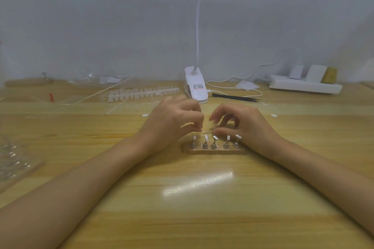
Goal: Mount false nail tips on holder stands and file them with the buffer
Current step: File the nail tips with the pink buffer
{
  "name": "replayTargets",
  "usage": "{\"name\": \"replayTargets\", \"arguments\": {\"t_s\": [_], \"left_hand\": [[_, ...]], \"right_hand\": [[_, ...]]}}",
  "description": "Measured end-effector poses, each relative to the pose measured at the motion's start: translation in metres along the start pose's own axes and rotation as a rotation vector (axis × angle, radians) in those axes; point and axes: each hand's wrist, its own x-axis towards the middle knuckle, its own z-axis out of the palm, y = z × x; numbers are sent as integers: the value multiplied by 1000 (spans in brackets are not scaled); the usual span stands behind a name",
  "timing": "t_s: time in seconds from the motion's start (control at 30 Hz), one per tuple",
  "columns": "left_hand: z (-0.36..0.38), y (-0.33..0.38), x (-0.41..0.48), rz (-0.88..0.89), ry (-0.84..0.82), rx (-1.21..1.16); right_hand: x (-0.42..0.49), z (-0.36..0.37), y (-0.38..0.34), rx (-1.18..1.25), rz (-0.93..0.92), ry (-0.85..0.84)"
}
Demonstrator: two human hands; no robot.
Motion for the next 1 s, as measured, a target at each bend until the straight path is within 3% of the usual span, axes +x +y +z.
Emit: {"name": "replayTargets", "arguments": {"t_s": [0.1, 0.2, 0.37, 0.53, 0.7, 0.83, 1.0], "left_hand": [[0, -5, -2, 116, -37, 49], [0, -10, -3, 123, -79, 56], [4, -4, -4, -131, 0, -141], [6, 2, 2, -414, 16, -491], [5, 3, 0, -451, 10, -490], [5, 3, 1, -448, 12, -509], [7, 0, 5, -664, -4, -753]], "right_hand": [[0, 0, 0, -2, 17, -14], [1, -1, 0, 25, 38, -28], [4, -1, 0, -5, 87, -56], [2, -1, 0, 21, 10, 50], [3, -1, 1, 188, 69, -65], [4, -5, 0, 240, 85, -31], [1, -4, -3, 158, 6, 25]]}}
